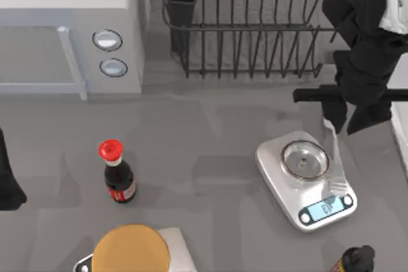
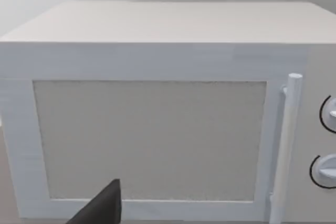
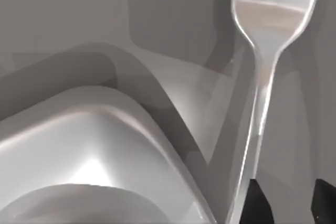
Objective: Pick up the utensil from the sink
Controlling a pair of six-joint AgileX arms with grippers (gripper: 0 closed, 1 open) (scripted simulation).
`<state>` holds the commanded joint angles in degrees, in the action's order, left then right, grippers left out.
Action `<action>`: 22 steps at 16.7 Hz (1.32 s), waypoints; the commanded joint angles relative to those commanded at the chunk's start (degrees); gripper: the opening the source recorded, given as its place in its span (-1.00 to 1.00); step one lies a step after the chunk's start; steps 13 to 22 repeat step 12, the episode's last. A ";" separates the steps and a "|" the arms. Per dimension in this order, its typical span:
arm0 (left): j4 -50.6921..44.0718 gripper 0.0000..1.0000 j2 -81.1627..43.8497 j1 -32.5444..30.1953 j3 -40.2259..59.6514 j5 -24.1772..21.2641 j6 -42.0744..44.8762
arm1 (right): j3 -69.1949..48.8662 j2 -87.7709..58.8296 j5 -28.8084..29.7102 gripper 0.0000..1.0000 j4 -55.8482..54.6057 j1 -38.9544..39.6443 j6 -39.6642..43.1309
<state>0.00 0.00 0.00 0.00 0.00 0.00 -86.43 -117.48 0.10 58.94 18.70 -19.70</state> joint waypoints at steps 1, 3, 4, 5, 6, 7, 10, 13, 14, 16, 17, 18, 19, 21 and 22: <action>0.00 1.00 0.00 0.00 0.00 0.00 0.00 | 0.00 0.00 0.00 0.21 0.00 0.00 0.00; 0.00 1.00 0.00 0.00 0.00 0.00 0.00 | 0.00 0.00 0.00 0.51 0.00 0.00 0.00; 0.00 1.00 0.00 0.00 0.00 0.00 0.00 | 0.00 0.00 0.00 0.66 0.00 0.00 0.00; 0.00 1.00 0.00 0.00 0.00 0.00 0.00 | 0.00 0.00 0.00 0.81 0.00 0.00 0.00; 0.00 1.00 0.00 0.00 0.00 0.00 0.00 | 0.00 0.00 0.00 0.96 0.00 0.00 0.00; 0.00 1.00 0.00 0.00 0.00 0.00 0.00 | 0.00 0.00 0.00 1.00 0.00 0.00 0.00; 0.00 1.00 0.00 0.00 0.00 0.00 0.00 | 0.00 0.00 0.00 1.00 0.00 0.00 0.00; 0.00 1.00 0.00 0.00 0.00 0.00 0.00 | 0.00 0.00 0.00 1.00 0.00 0.00 0.00; 0.00 1.00 0.00 0.00 0.00 0.00 0.00 | 0.00 0.00 0.00 1.00 0.00 0.00 0.00; 0.00 1.00 0.00 0.00 0.00 0.00 0.00 | 0.00 0.00 0.00 1.00 0.00 0.00 0.00; 0.00 1.00 0.00 0.00 0.00 0.00 0.00 | 0.00 0.00 0.00 1.00 0.00 0.00 0.00; 0.00 1.00 0.00 0.00 0.00 0.00 0.00 | 0.00 0.00 0.00 1.00 0.00 0.00 0.00; 0.00 1.00 0.00 0.00 0.00 0.00 0.00 | 0.00 0.00 0.00 1.00 0.00 0.00 0.00; 0.00 1.00 0.00 0.00 0.00 0.00 0.00 | 0.00 0.00 0.00 1.00 0.00 0.00 0.00; 0.00 1.00 0.00 0.00 0.00 0.00 0.00 | 0.00 0.00 0.00 1.00 0.00 0.00 0.00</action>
